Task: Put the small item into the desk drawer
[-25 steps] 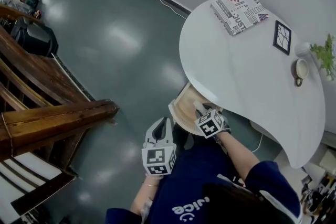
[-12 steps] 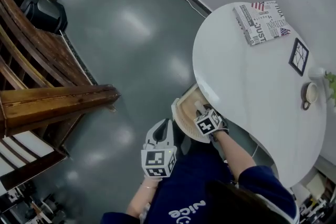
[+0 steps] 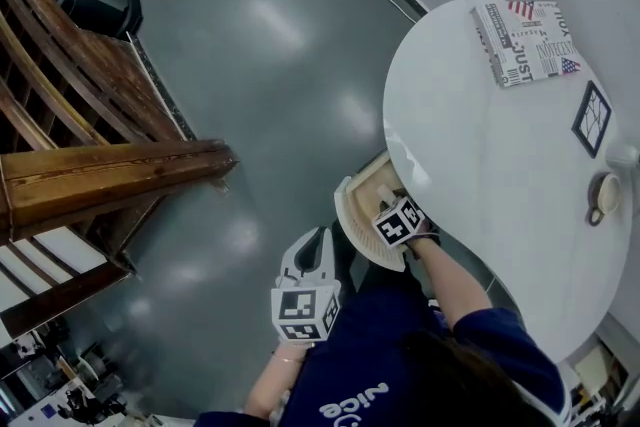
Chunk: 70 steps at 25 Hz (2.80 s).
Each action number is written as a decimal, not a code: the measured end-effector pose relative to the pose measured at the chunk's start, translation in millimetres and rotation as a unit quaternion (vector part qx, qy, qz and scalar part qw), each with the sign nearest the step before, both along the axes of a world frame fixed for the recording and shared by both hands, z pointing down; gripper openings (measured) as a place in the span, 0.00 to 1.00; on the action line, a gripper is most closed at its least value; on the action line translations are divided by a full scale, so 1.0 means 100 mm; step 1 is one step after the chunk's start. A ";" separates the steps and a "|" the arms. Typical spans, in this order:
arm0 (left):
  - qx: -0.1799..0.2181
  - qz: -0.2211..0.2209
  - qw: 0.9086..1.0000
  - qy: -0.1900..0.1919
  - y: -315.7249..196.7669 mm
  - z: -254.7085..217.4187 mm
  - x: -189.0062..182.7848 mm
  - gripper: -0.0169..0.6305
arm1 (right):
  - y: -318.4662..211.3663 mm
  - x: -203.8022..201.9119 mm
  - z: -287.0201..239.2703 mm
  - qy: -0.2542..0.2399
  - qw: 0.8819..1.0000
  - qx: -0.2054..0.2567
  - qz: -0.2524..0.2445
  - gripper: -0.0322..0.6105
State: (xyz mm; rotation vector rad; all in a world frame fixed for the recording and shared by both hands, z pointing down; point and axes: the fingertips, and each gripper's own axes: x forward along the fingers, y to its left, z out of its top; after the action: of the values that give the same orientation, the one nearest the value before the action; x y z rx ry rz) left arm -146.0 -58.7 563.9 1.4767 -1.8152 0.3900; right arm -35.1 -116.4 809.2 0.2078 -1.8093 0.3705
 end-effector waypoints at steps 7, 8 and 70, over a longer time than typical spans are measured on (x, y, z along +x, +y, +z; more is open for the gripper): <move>-0.014 -0.003 1.000 -0.003 0.03 0.06 0.00 0.03 | 0.11 0.02 0.17 0.026 0.999 -0.009 -0.025 0.28; -0.016 -0.001 1.000 -0.004 0.04 0.07 0.00 0.03 | 0.12 0.03 0.20 0.028 0.999 -0.009 -0.027 0.28; 0.097 0.109 0.989 0.007 -0.42 -0.36 0.00 0.03 | 0.02 -0.10 -2.04 -0.168 0.969 0.084 0.163 0.47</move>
State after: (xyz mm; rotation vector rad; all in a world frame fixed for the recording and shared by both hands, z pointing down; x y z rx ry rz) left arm -145.5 -101.1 528.3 1.8164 -1.7260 0.3150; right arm -44.8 -114.7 605.2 0.5956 -2.1478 0.5061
